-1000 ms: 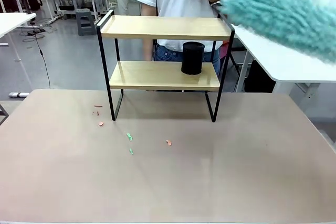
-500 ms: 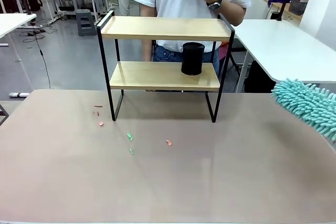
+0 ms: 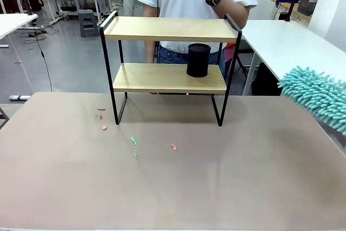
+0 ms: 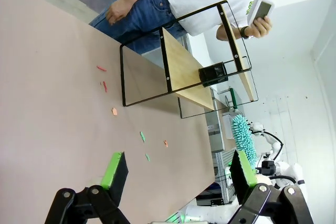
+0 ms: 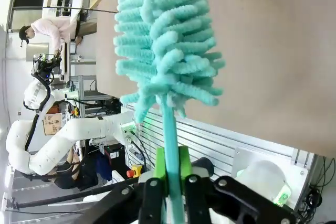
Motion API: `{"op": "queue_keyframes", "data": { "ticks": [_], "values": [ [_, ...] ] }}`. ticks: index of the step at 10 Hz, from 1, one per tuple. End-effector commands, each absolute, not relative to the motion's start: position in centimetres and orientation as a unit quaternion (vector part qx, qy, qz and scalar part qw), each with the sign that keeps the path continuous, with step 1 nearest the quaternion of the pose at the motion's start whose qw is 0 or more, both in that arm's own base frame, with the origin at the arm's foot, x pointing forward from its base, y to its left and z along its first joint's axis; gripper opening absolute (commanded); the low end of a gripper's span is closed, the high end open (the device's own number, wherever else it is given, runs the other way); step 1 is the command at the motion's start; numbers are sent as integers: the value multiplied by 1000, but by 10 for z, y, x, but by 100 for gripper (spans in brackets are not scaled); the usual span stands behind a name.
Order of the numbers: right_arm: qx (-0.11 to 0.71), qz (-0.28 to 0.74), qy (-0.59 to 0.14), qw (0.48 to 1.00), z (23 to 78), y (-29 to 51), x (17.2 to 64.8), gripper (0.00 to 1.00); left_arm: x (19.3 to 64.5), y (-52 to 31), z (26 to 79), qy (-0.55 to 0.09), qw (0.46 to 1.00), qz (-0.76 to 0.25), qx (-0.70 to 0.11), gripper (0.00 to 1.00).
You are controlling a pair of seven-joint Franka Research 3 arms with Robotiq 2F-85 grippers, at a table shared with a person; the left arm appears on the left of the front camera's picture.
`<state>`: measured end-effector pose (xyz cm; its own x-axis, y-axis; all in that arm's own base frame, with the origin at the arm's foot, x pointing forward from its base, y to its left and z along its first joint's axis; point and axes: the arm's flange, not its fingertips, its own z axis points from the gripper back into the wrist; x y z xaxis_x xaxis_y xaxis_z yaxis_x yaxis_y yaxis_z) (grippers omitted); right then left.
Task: Clean the shelf.
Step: Clean the remaining tier of the Shelf with the Duster once objects are removed, then hand the Duster back to the human.
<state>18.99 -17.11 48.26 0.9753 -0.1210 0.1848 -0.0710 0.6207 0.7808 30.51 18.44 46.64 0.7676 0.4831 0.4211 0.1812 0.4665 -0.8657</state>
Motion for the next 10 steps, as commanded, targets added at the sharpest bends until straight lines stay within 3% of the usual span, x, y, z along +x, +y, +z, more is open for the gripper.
{"op": "queue_keyframes", "data": {
  "ticks": [1, 10],
  "values": [
    [438, -2, -112, 892, 481, -175, 190, 12, 304, 180, 464, -338, 784, 89, -513, 100],
    [438, -2, -112, 892, 481, -175, 190, 12, 304, 180, 464, -338, 784, 89, -513, 100]
  ]
}}
